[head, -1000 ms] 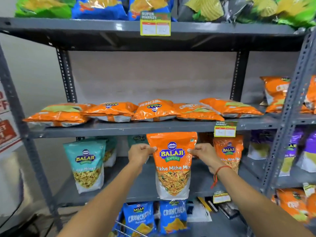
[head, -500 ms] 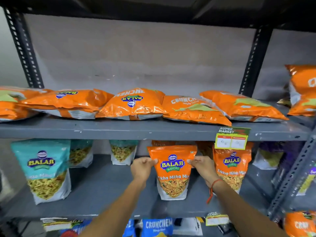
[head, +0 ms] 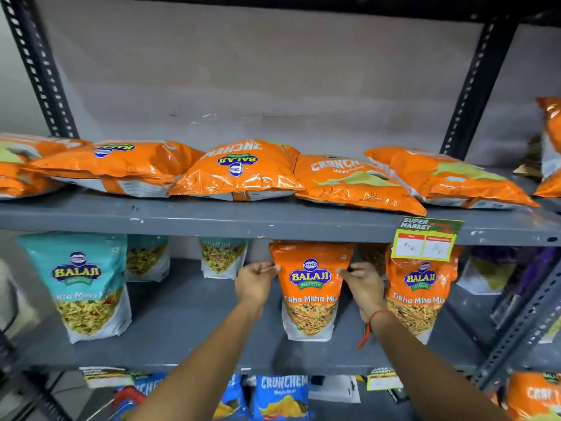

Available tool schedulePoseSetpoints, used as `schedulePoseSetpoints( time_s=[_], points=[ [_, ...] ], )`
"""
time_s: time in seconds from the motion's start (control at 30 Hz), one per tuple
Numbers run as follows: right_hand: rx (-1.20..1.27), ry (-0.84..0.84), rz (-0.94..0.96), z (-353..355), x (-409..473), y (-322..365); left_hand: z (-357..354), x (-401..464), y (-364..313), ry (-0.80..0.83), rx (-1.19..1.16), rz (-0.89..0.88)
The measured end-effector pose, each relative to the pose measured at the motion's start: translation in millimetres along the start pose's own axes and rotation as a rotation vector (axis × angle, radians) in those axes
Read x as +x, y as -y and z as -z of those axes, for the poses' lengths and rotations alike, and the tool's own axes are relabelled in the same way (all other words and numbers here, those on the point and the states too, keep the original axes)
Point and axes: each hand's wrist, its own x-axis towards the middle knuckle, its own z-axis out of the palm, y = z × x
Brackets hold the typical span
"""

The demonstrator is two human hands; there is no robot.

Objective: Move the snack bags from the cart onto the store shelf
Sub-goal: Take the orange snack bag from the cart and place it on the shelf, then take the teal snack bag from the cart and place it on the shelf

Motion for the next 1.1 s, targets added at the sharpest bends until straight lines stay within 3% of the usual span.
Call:
schedulePoseSetpoints(
  time_s=[0.07,0.17,0.4,0.6,0.73,0.83,0.93,1.1],
  points=[
    [0.081,-0.139,0.011,-5.4,-18.4,10.8,15.6,-8.3,-5.8,-0.023,-0.035,-0.035],
    [0.156,-0.112,0.054,-20.0,-52.8,30.7,52.9,-26.6,-16.5,-0.054,-0.099,-0.081],
    [0.141,0.247,0.225,-104.9,-146.1,85.9,201.2,-66.7,-34.5,-0.171,-0.069,-0.152],
    [0.016,0.690,0.200,-195.6,-260.1,74.9,361.9,-106.0,3.9,-0.403,-0.052,-0.120],
    [-0.208,1.051,0.088,-253.4,-320.0,-0.1,458.4,-139.3,72.6,-0.553,0.071,0.090],
    [-0.485,1.329,-0.031,-282.1,-362.2,-65.9,518.5,-175.7,151.8,-0.588,0.376,0.374],
    [-0.689,1.598,-0.104,-302.7,-394.0,-121.4,556.7,-216.9,219.9,-0.513,0.490,0.632],
    [-0.838,1.776,-0.026,-338.7,-413.0,-199.9,567.2,-249.5,289.0,-0.279,0.664,0.897]
  ],
)
